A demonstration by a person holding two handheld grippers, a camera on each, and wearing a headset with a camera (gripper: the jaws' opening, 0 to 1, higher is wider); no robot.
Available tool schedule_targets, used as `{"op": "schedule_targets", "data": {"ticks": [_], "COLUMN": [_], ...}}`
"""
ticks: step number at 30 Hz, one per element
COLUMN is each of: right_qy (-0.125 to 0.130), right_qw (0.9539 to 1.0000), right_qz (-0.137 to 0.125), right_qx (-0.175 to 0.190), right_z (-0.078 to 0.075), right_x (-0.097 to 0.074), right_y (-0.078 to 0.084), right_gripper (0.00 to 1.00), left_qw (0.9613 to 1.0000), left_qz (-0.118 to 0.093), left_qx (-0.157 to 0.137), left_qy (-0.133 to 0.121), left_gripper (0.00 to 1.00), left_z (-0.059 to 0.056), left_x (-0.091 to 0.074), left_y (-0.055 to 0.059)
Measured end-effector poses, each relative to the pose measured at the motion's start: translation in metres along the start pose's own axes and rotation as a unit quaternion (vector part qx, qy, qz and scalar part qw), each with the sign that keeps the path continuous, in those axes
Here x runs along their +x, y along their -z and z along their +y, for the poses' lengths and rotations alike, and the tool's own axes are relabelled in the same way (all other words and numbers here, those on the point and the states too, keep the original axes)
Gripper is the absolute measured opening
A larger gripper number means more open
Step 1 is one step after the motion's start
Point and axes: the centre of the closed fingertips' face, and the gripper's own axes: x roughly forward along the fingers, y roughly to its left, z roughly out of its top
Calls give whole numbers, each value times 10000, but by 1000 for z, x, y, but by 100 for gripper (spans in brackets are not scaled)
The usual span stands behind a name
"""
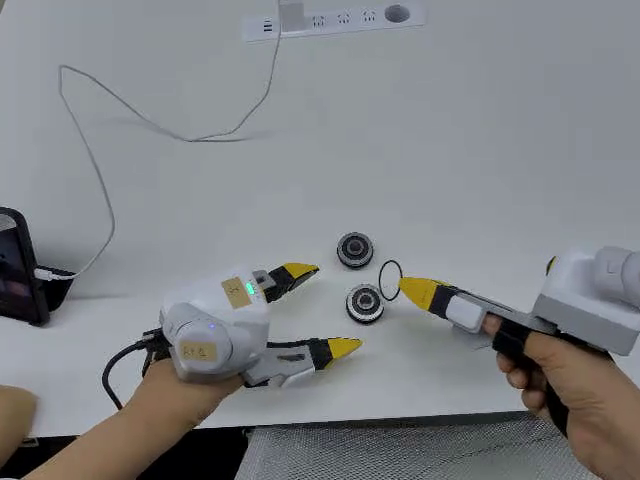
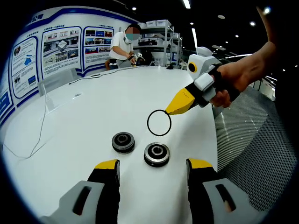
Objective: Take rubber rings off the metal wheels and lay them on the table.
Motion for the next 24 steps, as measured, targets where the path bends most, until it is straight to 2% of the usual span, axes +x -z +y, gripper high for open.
{"op": "schedule_targets", "data": {"ticks": [8, 14, 19, 24], "right_qy": [279, 623, 906, 1194], "right_qw": [9994, 9980, 9954, 9882], "right_qz": [-114, -59, -30, 101], "right_qx": [187, 73, -295, -958], "right_z": [-27, -46, -53, -58], "right_x": [-6, -10, -13, -14], "right_y": [-9, -7, -9, -10], "right_gripper": [1, 1, 1, 2], "left_qw": [10000, 9999, 9999, 9999], "left_qz": [-25, -16, -9, -9], "left_qx": [-88, -111, -128, -146], "left_qy": [-17, -67, -78, -87], "left_gripper": [59, 58, 57, 57], "left_z": [-3, 0, 1, 1], "left_x": [-3, -5, -5, -6], "left_y": [1, 1, 2, 2]}}
